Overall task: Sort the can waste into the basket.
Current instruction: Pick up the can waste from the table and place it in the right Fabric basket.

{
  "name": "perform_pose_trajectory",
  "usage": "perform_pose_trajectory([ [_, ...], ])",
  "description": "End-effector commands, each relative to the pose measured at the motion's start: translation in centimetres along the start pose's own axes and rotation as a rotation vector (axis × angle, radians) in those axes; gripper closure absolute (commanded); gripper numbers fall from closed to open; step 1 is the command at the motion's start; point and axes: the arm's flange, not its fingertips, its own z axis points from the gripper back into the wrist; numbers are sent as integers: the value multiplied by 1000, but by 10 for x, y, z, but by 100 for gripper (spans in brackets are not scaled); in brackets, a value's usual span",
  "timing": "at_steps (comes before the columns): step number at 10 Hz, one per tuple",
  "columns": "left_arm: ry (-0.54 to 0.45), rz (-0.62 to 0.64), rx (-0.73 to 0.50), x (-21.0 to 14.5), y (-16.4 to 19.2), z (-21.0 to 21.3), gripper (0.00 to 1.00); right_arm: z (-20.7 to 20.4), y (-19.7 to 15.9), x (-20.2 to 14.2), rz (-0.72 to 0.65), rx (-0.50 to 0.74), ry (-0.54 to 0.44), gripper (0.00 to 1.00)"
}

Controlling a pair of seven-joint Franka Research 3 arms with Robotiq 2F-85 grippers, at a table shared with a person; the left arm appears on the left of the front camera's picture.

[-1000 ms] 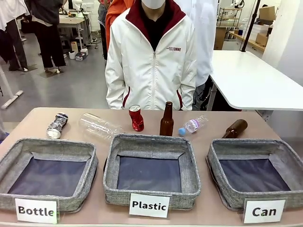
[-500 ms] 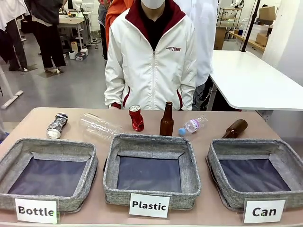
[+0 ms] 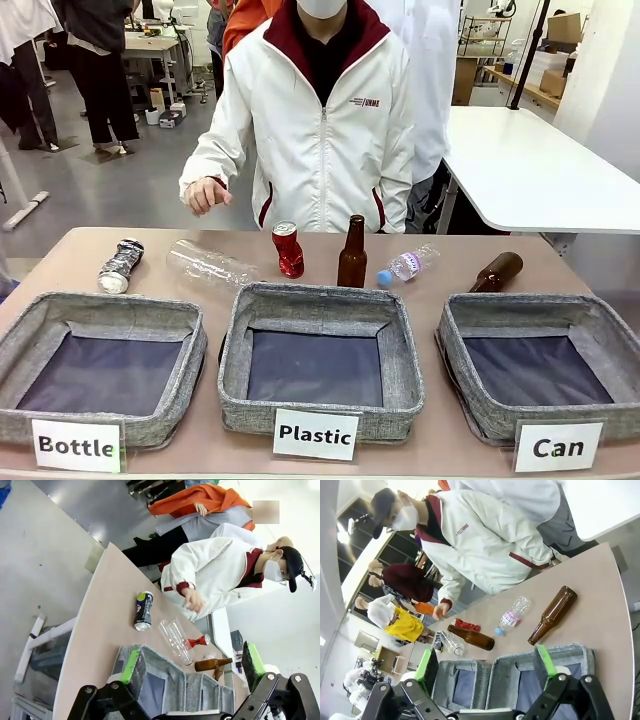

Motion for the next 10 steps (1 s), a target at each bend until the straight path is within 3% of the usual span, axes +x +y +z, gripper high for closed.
perform_pose_trajectory([
  [1,1,1,0,0,1,-1,0,2,-1,1,19,14,-8,0],
  [4,317,-384,11,-38,-75,-91,0,2,-1,1,19,14,-8,0],
  [7,640,-567,103,-115,-103,-231,0,2,-1,1,19,14,-8,0],
  [9,722,-628,203,-145,-85,-301,0,2,-1,1,19,14,-8,0],
  [10,674,-651,231,-143,-83,-307,0,2,-1,1,19,14,-8,0],
])
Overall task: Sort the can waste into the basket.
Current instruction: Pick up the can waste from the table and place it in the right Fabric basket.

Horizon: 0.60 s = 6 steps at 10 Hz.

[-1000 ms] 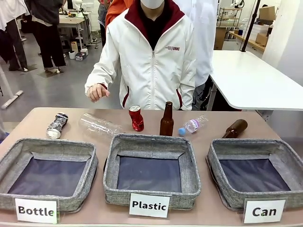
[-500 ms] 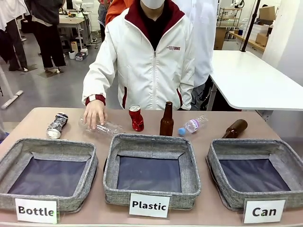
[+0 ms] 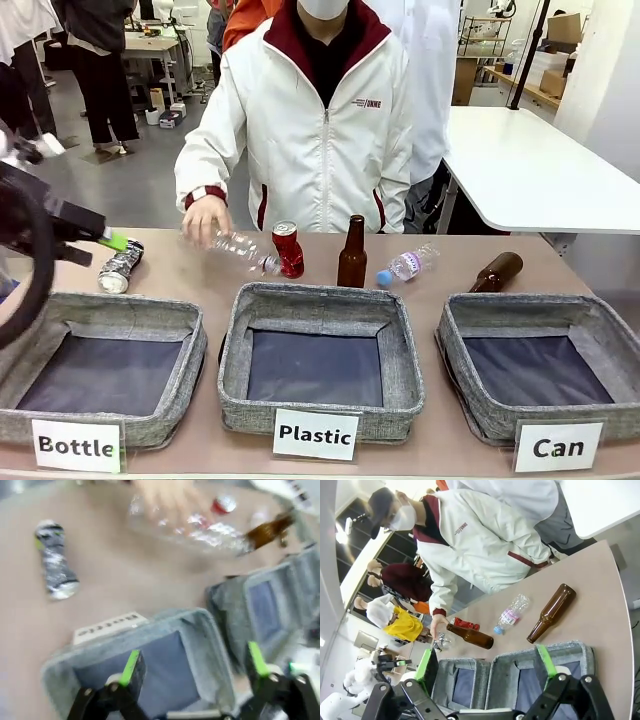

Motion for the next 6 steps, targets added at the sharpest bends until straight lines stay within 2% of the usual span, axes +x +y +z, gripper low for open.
perform_pose_trajectory([
  [1,-130,9,9,12,27,38,0,1,0,3,24,20,-12,0],
  [2,-182,27,-107,6,36,92,0,1,0,3,24,20,-12,0],
  [4,-283,75,-274,-46,70,199,0,1,0,3,24,20,-12,0],
  [5,-394,132,-270,-77,92,230,0,1,0,3,24,20,-12,0],
  [6,-487,208,-244,-102,106,243,0,1,0,3,24,20,-12,0],
])
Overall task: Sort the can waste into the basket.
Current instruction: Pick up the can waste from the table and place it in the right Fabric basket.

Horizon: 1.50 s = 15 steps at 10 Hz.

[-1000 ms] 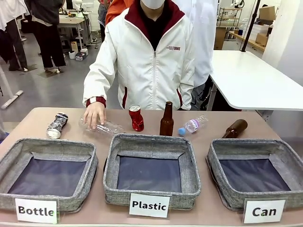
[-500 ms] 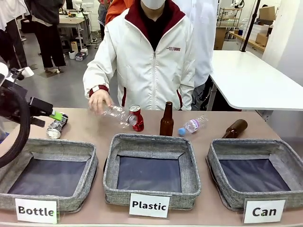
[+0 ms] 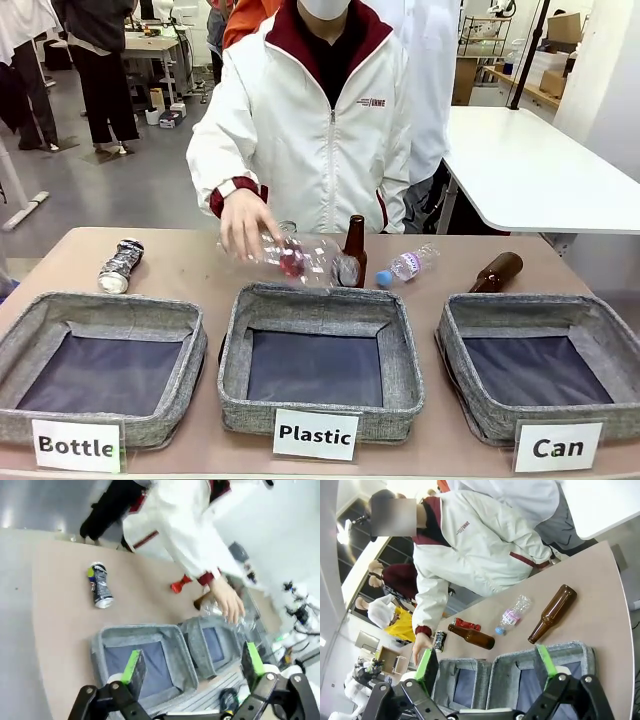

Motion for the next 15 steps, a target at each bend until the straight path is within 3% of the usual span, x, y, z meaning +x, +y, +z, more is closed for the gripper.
perform_pose_trajectory([
  [1,-125,70,4,-23,32,22,0,0,-1,2,25,15,-10,0],
  [3,-199,110,8,-32,45,39,0,0,-1,2,25,15,-10,0],
  [6,-107,50,-26,-25,28,13,0,0,-1,2,25,15,-10,0],
  [8,13,-6,-46,-17,2,-56,0,0,-1,2,25,15,-10,0],
  [9,119,-37,-60,-14,-18,-109,0,0,-1,2,25,15,-10,0],
  [12,383,-109,30,-48,-49,-250,0,0,-1,2,25,15,-10,0],
  [14,388,-204,148,-81,-54,-302,0,0,-1,2,25,15,-10,0],
  [15,308,-184,279,-67,-48,-294,0,0,-1,2,25,15,-10,0],
])
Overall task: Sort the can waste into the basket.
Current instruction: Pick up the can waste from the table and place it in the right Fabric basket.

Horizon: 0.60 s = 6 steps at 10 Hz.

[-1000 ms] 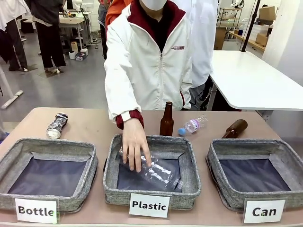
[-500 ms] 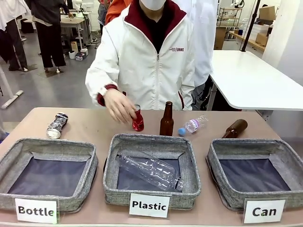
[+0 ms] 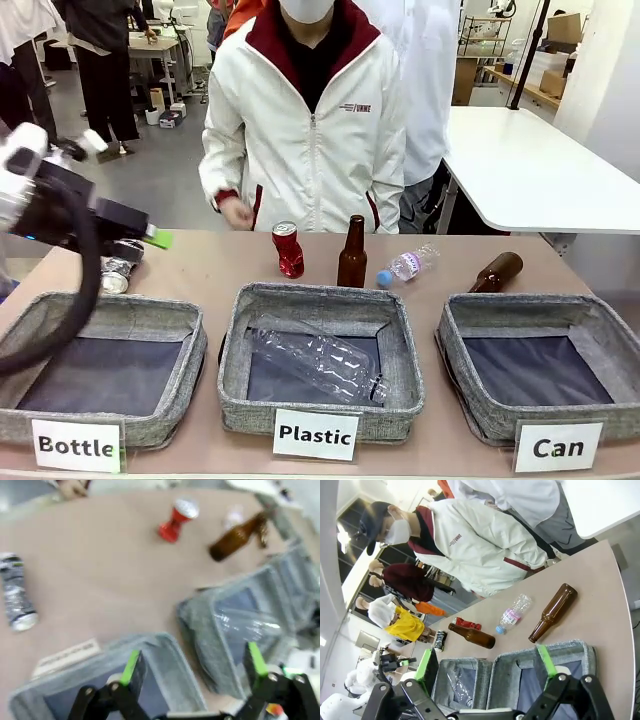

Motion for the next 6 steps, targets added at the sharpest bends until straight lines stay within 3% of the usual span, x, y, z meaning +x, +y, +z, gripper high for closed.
perform_pose_trajectory([
  [1,21,3,-87,-2,-2,15,0,-1,-1,4,28,12,-13,0],
  [4,21,3,-87,-2,-2,15,0,-1,-1,4,28,12,-13,0],
  [5,8,0,-55,0,-1,5,0,-1,-1,4,28,12,-13,0],
  [6,35,-40,27,24,4,-20,0,-1,-1,4,28,12,-13,0],
])
